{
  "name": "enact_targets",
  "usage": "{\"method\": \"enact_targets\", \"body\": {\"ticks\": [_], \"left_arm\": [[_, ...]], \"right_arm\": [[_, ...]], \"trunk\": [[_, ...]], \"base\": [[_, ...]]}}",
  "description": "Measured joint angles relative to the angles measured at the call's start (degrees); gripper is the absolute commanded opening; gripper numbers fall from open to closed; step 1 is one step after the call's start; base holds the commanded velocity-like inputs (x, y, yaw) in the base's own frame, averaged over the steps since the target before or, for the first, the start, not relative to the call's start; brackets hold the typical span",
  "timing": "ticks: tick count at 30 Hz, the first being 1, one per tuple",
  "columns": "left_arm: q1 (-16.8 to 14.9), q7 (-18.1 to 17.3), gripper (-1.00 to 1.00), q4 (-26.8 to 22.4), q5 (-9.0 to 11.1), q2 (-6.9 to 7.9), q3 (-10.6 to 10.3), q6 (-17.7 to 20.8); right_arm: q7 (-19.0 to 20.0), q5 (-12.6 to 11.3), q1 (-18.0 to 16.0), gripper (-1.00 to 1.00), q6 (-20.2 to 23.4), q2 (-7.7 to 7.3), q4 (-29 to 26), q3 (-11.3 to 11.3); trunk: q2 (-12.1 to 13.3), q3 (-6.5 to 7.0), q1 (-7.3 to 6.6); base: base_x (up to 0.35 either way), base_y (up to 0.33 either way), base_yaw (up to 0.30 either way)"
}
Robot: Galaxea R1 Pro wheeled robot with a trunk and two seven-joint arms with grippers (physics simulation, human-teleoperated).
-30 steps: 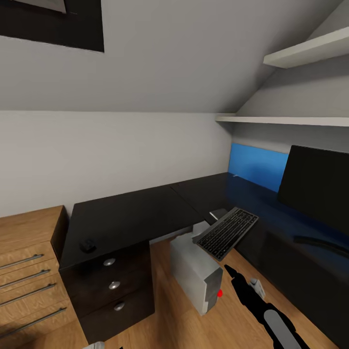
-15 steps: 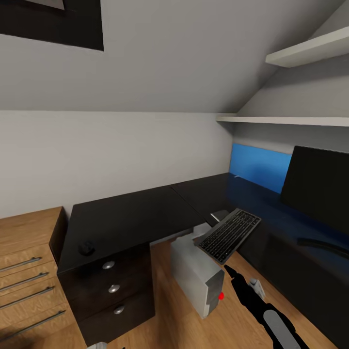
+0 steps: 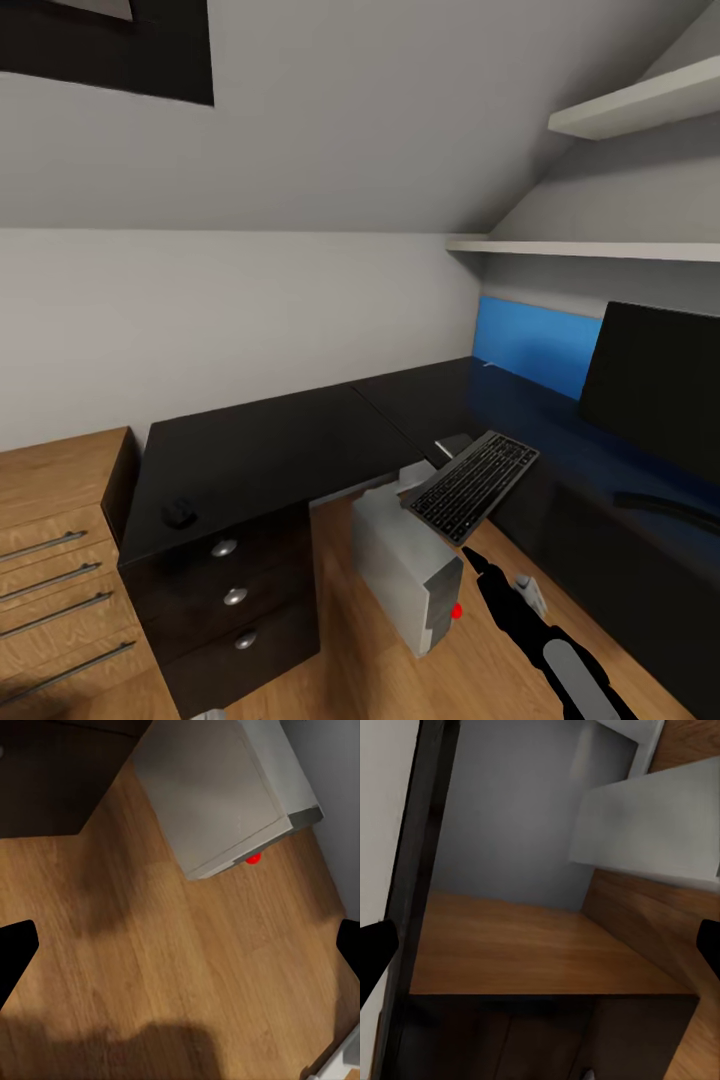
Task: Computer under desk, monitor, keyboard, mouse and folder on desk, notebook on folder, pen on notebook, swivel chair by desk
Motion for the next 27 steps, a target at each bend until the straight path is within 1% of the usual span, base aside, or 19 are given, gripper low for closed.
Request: {"method": "enact_targets", "body": {"ticks": [13,21,27], "left_arm": [[0.0,0.0,1.00,0.5,0.0,-0.17,0.1,0.0],[0.0,0.0,1.00,1.4,0.1,-0.17,0.1,0.1],[0.0,0.0,1.00,1.7,0.1,-0.44,0.1,0.1]], "right_arm": [[0.0,0.0,0.0,1.00,-0.2,0.00,0.1,0.0],[0.0,0.0,0.0,1.00,-0.3,0.00,0.1,0.1],[0.0,0.0,0.0,1.00,-0.3,0.00,0.1,0.0]], "trunk": [[5.2,2.33,-2.86],[5.2,2.34,-2.86],[5.2,2.34,-2.89]], "base": [[0.000,0.000,0.000],[0.004,0.001,0.000],[0.153,0.075,0.000]]}}
